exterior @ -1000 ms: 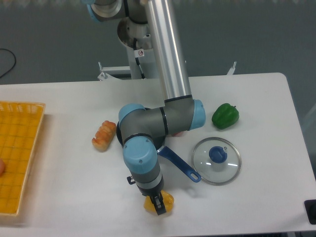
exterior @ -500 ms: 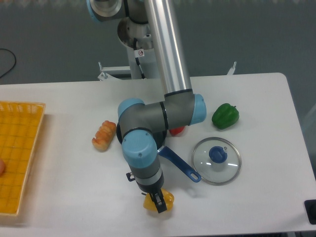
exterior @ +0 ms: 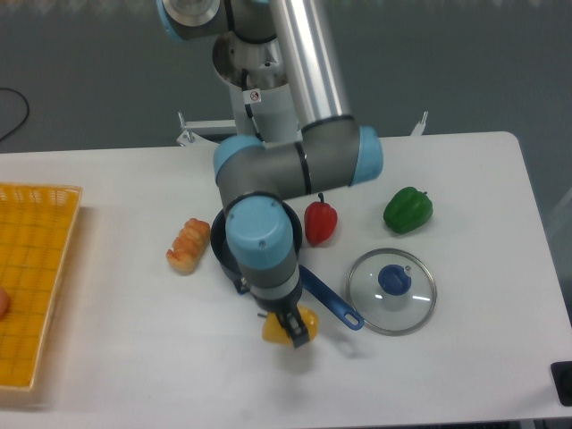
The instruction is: Pick up the yellow pepper
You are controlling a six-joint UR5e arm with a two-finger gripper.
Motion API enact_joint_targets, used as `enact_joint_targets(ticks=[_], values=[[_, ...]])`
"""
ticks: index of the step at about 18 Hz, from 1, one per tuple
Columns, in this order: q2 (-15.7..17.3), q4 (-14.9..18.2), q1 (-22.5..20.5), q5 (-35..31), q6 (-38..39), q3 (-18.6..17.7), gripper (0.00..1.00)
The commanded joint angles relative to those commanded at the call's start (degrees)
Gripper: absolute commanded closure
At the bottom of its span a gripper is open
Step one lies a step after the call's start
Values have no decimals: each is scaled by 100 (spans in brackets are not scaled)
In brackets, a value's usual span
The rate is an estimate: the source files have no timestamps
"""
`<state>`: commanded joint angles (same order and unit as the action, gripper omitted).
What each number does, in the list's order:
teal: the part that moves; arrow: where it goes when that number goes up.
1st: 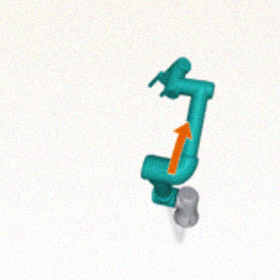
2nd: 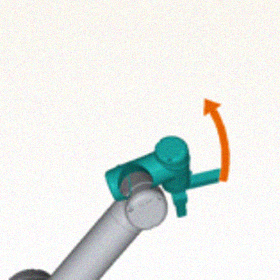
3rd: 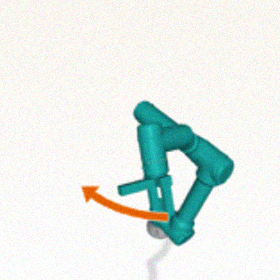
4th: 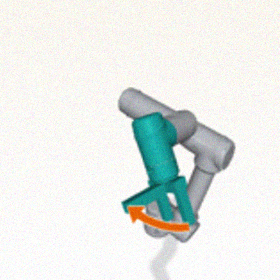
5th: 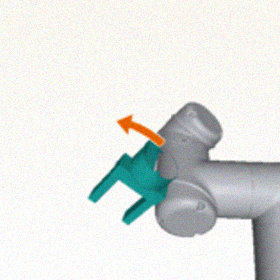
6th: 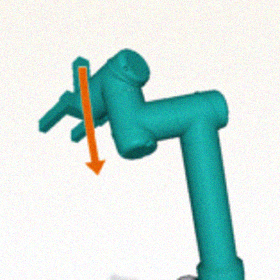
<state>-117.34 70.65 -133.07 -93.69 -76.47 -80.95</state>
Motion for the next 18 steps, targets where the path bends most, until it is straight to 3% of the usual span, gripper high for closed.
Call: enact_joint_targets(ticks=[3, 10, 18], values=[[168, 265, -17, 61, 115, 0, 45], [423, 283, -123, 132, 106, -193, 45], [449, 318, -167, 167, 71, -246, 45]])
